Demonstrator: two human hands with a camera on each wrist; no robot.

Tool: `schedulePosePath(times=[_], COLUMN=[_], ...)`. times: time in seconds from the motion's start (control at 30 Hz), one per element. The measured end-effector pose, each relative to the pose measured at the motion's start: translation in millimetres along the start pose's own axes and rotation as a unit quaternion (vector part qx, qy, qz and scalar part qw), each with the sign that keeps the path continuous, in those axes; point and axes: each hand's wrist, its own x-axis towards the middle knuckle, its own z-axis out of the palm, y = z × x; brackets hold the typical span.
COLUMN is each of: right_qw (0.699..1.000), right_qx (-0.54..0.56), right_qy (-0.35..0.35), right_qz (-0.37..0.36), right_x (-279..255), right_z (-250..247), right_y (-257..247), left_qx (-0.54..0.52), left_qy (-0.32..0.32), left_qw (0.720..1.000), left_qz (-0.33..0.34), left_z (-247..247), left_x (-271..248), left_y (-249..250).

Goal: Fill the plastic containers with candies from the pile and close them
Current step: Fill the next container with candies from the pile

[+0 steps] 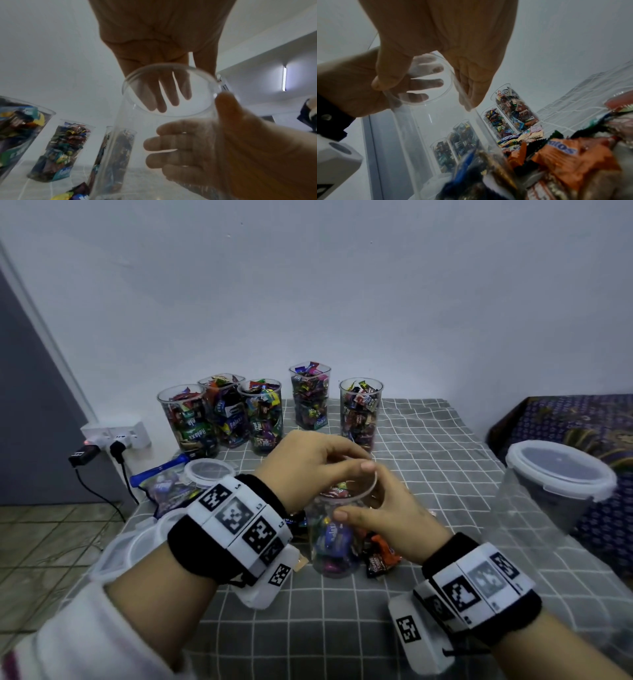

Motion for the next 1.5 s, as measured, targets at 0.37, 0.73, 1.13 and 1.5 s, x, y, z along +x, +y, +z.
schedulePosePath(times=[0.37,0.73,1.13,1.5], right_qw=[0.995,0.835,0.784,0.767], right_qx=[-0.062,-0.478,-0.533,-0.589], right_qy=[-0.06,-0.107,-0.204,-0.175], right_qz=[0.04,0.25,0.247,0.185], right_x=[-6,-4,-3,-4], right_z=[-8,-45,-27,-20], right_y=[-3,11,15,10], left_qx=[-0.125,0.16,0.217,0.29], left_qy=[0.063,-0.174,-0.206,-0.134], left_qw=[0.952,0.908,0.897,0.907], left_qz=[-0.272,-0.345,-0.325,-0.276], left_z=[-44,4,22,27], left_x=[-49,-64,-69,-75], left_y=[-56,-77,-81,-88])
